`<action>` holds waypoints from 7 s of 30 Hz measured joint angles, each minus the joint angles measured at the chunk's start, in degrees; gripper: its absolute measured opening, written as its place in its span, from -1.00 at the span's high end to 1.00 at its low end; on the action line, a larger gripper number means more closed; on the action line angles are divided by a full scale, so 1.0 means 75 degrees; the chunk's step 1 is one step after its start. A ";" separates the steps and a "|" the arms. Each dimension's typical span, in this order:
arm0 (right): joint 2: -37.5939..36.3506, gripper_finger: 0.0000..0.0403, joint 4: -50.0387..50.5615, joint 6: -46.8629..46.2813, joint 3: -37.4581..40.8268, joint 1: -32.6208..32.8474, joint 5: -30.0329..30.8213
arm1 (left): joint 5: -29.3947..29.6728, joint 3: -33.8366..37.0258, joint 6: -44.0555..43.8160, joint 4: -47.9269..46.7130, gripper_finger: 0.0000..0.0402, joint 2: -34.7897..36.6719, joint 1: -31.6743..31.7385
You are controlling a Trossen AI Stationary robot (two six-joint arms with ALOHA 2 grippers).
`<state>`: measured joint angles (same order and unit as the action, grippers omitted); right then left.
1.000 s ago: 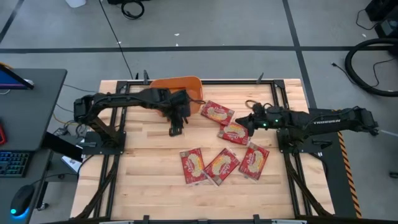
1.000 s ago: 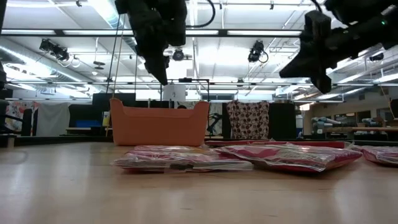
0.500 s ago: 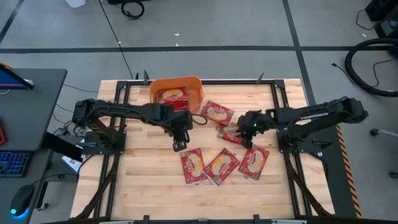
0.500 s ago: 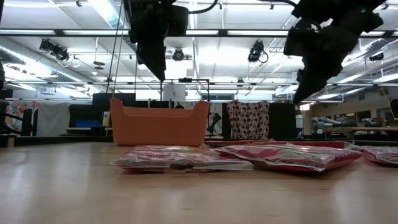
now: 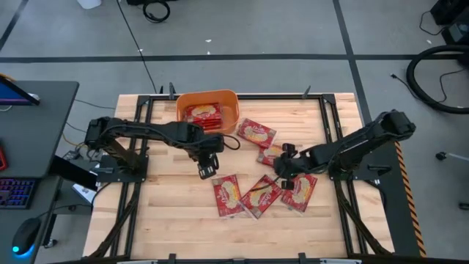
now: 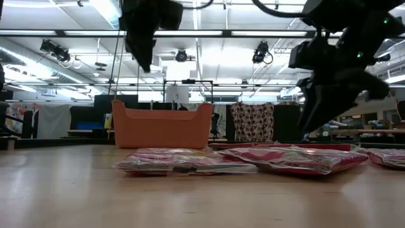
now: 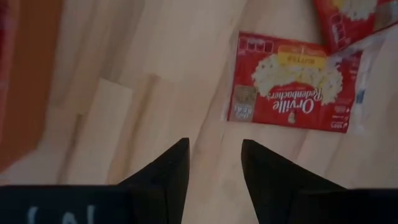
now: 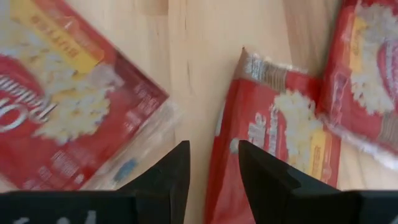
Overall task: Sort popcorn bags into baskets
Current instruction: Put the red popcorn bag into the orange bin
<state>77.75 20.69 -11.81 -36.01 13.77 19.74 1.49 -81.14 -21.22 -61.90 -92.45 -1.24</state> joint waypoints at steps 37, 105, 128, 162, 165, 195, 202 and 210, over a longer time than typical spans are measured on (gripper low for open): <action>0.1189 0.97 -0.0309 0.0006 -0.0483 -0.0072 0.0183 | 0.1364 -0.1627 0.1404 0.0476 0.25 -0.0265 -0.0449; 0.1735 0.29 0.0163 -0.0410 -0.0822 0.1368 -0.0093 | 0.0852 -0.1621 0.2327 0.0770 0.14 -0.1298 -0.0034; 0.0372 0.98 0.0079 -0.1040 -0.0985 0.0357 -0.2782 | 0.0196 -0.1618 0.2399 0.2073 0.14 -0.1791 -0.0355; -0.0407 1.00 -0.1318 -0.2758 -0.0982 -0.1223 -0.4647 | 0.0451 -0.1627 0.2790 0.2217 0.22 -0.3073 -0.0769; -0.0393 0.98 -0.1469 -0.2704 -0.0980 -0.1223 -0.4644 | 0.0426 -0.1627 0.2781 0.2149 0.56 -0.3073 -0.0756; -0.1652 0.54 -0.0061 -0.1999 -0.0988 -0.1973 -0.2554 | 0.0420 -0.1624 0.3472 -0.1209 0.83 0.0019 0.2444; -0.1611 0.54 -0.0061 -0.1999 -0.0988 -0.1978 -0.2423 | 0.1040 -0.1627 0.4347 -0.0955 0.83 0.0068 0.3645; -0.1611 0.54 -0.0055 -0.2094 -0.0988 -0.2077 -0.2158 | 0.1625 -0.0260 0.5469 0.0178 0.82 -0.0275 0.4451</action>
<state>65.67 20.27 -27.52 -43.42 -1.80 3.55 13.67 -83.09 19.80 -60.56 -94.51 32.14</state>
